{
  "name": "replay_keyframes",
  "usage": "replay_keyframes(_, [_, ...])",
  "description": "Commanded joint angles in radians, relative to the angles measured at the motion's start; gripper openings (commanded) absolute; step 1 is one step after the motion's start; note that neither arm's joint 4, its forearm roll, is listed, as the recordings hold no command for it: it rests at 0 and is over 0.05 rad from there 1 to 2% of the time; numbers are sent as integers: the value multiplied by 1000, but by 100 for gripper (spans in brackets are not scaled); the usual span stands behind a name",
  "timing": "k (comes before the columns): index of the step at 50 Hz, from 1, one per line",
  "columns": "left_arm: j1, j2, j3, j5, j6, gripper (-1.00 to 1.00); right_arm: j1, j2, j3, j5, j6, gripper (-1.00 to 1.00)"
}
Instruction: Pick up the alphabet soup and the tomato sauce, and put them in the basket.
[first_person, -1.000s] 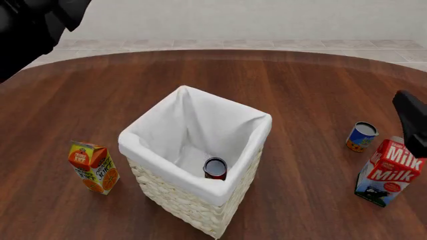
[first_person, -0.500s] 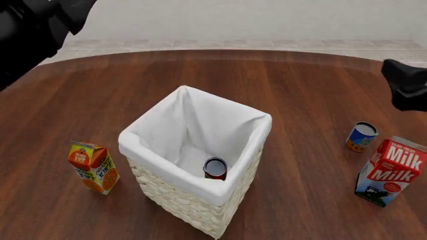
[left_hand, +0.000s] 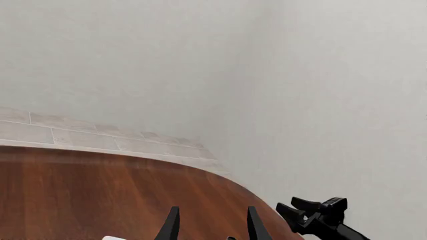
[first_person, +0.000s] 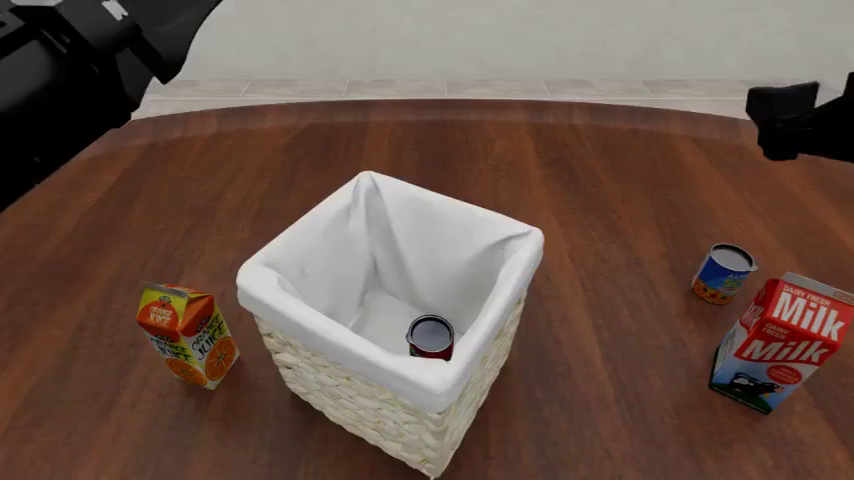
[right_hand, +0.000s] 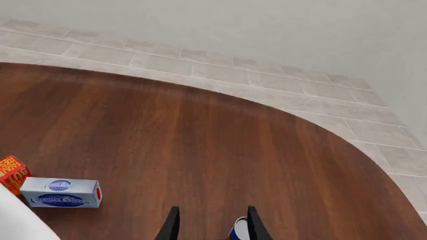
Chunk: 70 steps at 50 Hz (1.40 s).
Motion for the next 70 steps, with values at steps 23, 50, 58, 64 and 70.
replay_keyframes(23, [-11,10,20,-23,-15,100,-36,300,-292,166,23,100])
replay_keyframes(50, [-8,29,53,-69,-39,100,-137,544,-432,356,70,100])
replay_keyframes(58, [-4,29,66,-83,-46,100,-153,600,-438,386,79,100])
replay_keyframes(64, [-3,36,76,-96,-53,100,-166,618,-448,381,62,100])
replay_keyframes(70, [-2,37,78,-98,-52,100,-198,650,-471,387,75,100])
